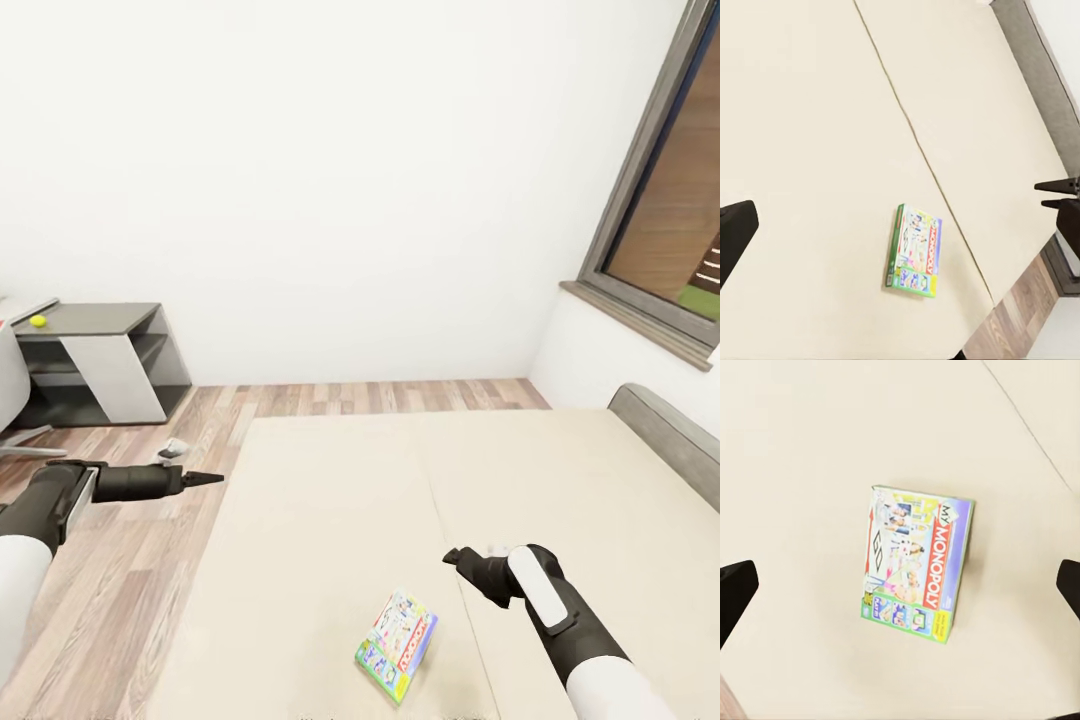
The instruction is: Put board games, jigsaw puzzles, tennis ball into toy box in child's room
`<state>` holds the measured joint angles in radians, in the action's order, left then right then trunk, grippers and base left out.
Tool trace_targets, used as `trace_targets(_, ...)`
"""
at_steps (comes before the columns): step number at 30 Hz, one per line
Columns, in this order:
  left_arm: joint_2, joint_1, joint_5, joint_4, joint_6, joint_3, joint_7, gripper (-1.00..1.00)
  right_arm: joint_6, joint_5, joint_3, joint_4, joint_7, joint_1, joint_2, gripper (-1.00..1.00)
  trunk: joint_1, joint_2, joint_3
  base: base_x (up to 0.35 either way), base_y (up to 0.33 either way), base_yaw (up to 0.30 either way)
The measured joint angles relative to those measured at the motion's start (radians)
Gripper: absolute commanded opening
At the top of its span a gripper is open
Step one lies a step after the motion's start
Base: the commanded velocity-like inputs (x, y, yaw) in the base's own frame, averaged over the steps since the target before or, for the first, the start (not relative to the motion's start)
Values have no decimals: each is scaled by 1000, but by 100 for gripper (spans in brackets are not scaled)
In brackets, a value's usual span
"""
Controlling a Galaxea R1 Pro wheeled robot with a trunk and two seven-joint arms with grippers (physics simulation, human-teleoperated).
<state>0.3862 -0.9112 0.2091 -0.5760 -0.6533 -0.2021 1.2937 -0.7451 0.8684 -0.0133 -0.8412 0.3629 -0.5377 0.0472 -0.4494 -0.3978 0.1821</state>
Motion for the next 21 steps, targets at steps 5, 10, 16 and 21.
trace_targets(5, 32, 0, -1, -22, -3, -8, 2, 100, 1, 0, 0, 0, 0, 0, -1, 100, 0, 0, 8, 0, 0, 0)
trace_targets(10, 99, 0, 2, -31, -4, -76, 67, 100, 2, 0, 0, 0, 2, 0, -2, 100, 0, 0, 17, 0, 0, 0)
trace_targets(16, 174, 11, 11, -27, 3, -119, 166, 100, 2, 0, 0, 0, 2, 0, -1, 100, 0, 0, 27, 0, 0, 0)
trace_targets(21, 201, 17, 9, -25, 4, -123, 185, 100, 3, 0, 0, 0, 2, 0, -7, 100, 0, 0, 35, 0, 0, 0)
